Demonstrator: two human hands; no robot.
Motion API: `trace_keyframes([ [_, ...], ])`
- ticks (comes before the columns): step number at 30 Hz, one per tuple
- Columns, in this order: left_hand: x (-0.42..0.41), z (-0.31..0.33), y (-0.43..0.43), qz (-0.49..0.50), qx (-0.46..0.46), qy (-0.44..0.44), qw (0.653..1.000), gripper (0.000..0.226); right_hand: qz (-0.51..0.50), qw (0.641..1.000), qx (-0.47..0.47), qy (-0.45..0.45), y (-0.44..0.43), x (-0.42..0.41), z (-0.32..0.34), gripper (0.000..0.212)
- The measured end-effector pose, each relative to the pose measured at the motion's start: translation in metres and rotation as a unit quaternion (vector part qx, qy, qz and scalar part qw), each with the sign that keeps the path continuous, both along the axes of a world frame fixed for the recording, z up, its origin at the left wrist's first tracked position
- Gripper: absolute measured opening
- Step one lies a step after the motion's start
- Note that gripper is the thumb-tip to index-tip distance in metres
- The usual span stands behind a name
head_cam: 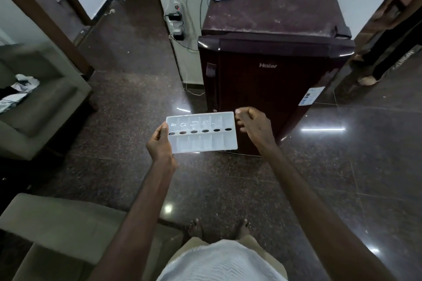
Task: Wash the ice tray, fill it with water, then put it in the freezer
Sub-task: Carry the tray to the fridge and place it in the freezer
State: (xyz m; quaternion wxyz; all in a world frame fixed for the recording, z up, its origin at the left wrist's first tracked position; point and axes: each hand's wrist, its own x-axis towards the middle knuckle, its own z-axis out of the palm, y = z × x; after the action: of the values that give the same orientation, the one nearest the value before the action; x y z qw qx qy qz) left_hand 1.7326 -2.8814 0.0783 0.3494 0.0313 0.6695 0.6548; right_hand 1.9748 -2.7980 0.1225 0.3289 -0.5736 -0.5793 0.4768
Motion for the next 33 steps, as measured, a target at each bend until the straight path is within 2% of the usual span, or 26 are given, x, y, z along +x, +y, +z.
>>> trace_keyframes([
  [2,-0.02,0.005,0.004,0.006,0.005,0.012,1.0,0.033,0.03,0.993,0.073,-0.092,0.028,-0.025,0.007,0.045],
  [5,-0.049,0.014,0.01,0.011,0.008,0.034,0.999,0.031,0.061,0.964,0.141,-0.219,0.078,-0.068,0.016,0.072],
  [9,-0.083,0.022,0.023,0.005,0.012,0.054,0.998,0.03,0.063,0.886,0.257,-0.381,0.135,-0.108,0.027,0.082],
  [12,-0.097,0.029,0.032,-0.005,0.016,0.068,0.998,0.028,0.063,0.846,0.275,-0.452,0.169,-0.119,0.033,0.085],
  [16,-0.106,0.027,0.039,-0.028,0.017,0.069,0.997,0.024,0.055,0.841,0.239,-0.483,0.199,-0.129,0.035,0.088],
  [19,-0.109,0.02,0.041,-0.041,0.019,0.057,0.997,0.025,0.082,0.834,0.219,-0.5,0.213,-0.135,0.035,0.089],
  [23,-0.108,0.013,0.039,-0.049,0.023,0.057,0.997,0.013,0.126,0.831,0.207,-0.5,0.225,-0.146,0.036,0.089],
  [28,-0.114,0.006,0.034,-0.047,0.012,0.043,0.998,0.01,0.169,0.83,0.184,-0.498,0.239,-0.164,0.033,0.091],
  [33,-0.121,0.004,0.033,-0.036,0.014,0.036,0.999,0.012,0.14,0.824,0.226,-0.5,0.238,-0.164,0.025,0.088],
])
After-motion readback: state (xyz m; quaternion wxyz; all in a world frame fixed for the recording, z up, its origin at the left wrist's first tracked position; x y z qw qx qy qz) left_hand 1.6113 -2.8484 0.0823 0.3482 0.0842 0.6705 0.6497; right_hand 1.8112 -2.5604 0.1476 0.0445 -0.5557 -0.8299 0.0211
